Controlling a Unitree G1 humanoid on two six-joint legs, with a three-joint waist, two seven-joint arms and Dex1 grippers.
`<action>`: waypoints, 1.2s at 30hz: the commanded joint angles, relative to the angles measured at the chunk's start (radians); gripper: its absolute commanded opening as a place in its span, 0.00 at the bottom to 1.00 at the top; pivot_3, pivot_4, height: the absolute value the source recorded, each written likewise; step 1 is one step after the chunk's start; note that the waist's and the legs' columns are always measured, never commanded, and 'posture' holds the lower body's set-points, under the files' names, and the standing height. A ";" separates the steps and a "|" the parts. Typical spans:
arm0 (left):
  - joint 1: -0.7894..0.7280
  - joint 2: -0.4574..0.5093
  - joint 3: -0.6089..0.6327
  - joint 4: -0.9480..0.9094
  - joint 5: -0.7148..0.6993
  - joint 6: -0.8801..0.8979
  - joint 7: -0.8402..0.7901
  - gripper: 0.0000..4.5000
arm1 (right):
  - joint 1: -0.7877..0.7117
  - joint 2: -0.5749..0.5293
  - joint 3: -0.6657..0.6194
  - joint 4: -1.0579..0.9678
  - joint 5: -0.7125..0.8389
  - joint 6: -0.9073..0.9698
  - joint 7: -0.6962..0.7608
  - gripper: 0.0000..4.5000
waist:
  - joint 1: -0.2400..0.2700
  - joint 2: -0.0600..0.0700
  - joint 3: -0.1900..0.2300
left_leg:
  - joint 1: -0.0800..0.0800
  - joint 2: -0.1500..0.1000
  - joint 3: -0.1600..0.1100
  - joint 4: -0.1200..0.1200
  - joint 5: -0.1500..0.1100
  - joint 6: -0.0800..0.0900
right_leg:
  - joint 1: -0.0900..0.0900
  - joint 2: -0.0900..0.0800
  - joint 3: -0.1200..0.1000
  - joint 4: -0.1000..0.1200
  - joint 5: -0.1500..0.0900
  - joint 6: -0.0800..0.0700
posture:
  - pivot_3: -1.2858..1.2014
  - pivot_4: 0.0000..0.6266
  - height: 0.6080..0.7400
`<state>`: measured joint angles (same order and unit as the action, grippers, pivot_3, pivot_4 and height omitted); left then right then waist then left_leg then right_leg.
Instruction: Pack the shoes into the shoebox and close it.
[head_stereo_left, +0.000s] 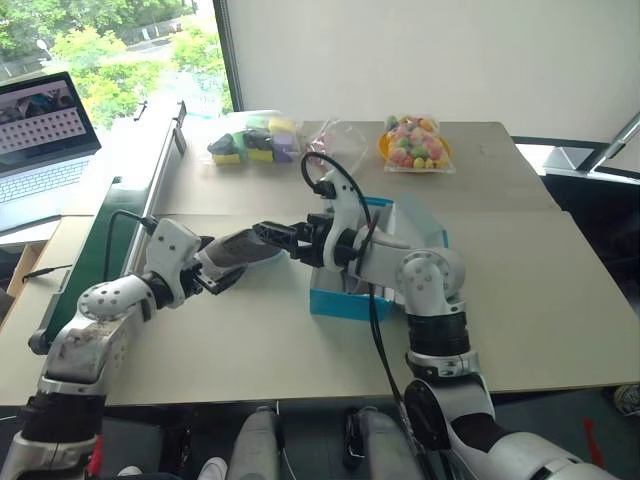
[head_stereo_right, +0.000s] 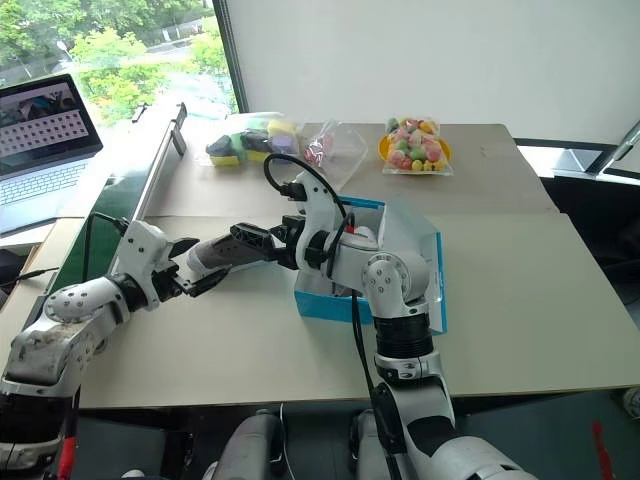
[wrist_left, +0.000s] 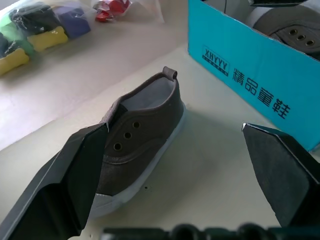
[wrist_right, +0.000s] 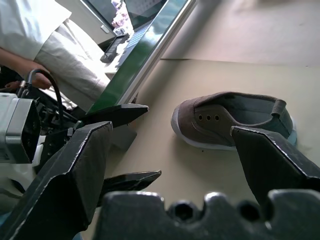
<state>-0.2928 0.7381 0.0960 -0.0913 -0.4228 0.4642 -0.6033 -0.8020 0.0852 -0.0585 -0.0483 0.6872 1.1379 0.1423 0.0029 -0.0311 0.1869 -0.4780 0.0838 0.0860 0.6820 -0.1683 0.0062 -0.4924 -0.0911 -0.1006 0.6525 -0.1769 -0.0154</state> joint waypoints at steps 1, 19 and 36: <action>-0.119 0.003 -0.012 0.181 0.070 -0.053 -0.041 0.98 | 0.004 0.006 -0.020 -0.044 0.000 -0.040 -0.007 1.00 | 0.000 0.000 0.000 | 0.001 0.000 0.000 -0.001 0.000 0.001 | 0.000 0.000 0.000 0.000 0.000 0.000 | 0.52 0.24 0.55; -0.501 -0.207 -0.114 0.927 0.280 -0.189 -0.106 0.93 | -0.008 -0.012 -0.051 -0.034 -0.002 -0.069 -0.004 1.00 | -0.008 -0.001 -0.001 | 0.002 -0.002 0.000 0.001 0.002 0.002 | 0.001 -0.001 0.001 0.004 0.000 0.000 | 0.52 0.24 0.55; -0.401 -0.200 -0.042 0.721 0.248 -0.095 -0.115 0.59 | -0.018 -0.027 -0.046 -0.023 -0.003 -0.077 0.001 1.00 | -0.016 -0.001 -0.001 | 0.002 -0.002 -0.001 0.003 0.004 0.001 | 0.001 -0.002 0.001 0.008 0.000 0.000 | 0.52 0.24 0.55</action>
<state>-0.7178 0.5360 0.0319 0.7073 -0.1526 0.3367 -0.7169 -0.7916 0.0589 -0.0964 -0.0488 0.6774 1.0823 0.1307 -0.0133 -0.0325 0.1860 -0.4762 0.0817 0.0855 0.6848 -0.1647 0.0077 -0.4915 -0.0934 -0.0993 0.6601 -0.1768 -0.0153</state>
